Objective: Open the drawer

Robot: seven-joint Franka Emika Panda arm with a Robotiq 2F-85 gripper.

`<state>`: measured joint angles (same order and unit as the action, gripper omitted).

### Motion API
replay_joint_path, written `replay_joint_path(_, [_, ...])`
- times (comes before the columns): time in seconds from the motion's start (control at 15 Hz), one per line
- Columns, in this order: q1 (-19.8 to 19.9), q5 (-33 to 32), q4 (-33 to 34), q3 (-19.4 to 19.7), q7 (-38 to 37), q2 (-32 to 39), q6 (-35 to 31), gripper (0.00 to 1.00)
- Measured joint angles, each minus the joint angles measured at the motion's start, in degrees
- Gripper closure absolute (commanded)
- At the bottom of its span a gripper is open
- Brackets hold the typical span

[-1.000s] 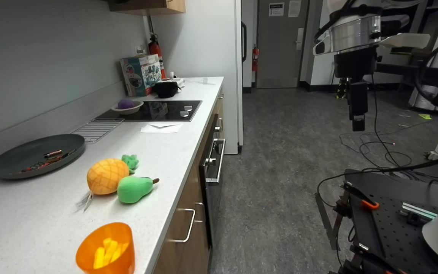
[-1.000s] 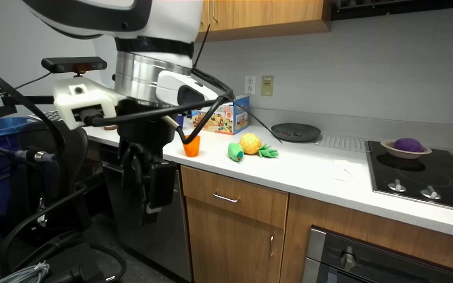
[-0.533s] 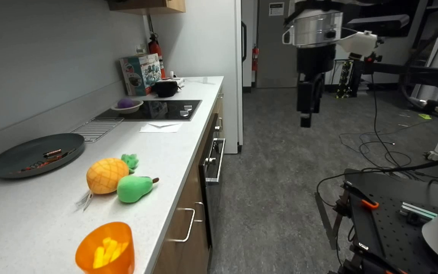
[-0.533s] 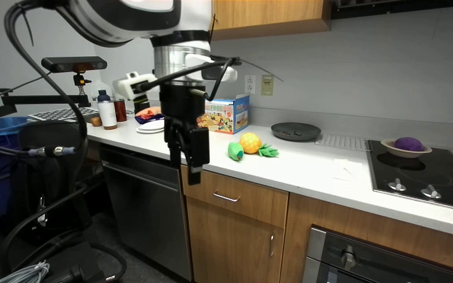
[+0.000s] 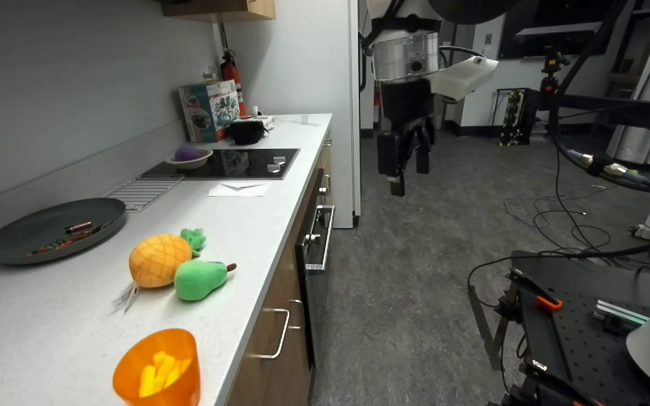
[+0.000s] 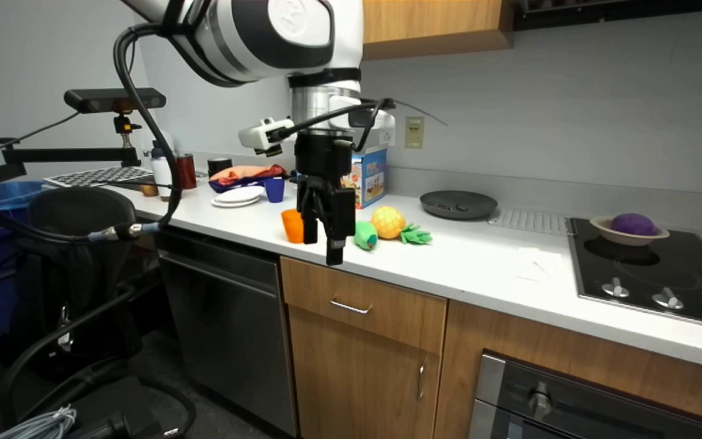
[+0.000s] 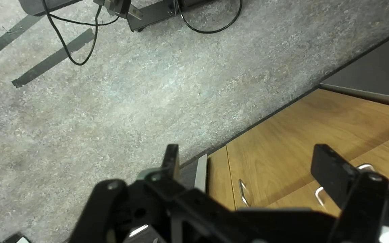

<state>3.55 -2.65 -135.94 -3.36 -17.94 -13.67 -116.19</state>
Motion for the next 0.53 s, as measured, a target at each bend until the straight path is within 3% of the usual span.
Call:
replay_joint_path(0.27, [0.0, -1.5, -0.5, 0.0, -1.1, 1.4, -1.3, 0.00])
replay_joint_path(0.53, [0.0, -1.4, -2.0, 1.3, -1.3, 6.6, -11.1, 0.00])
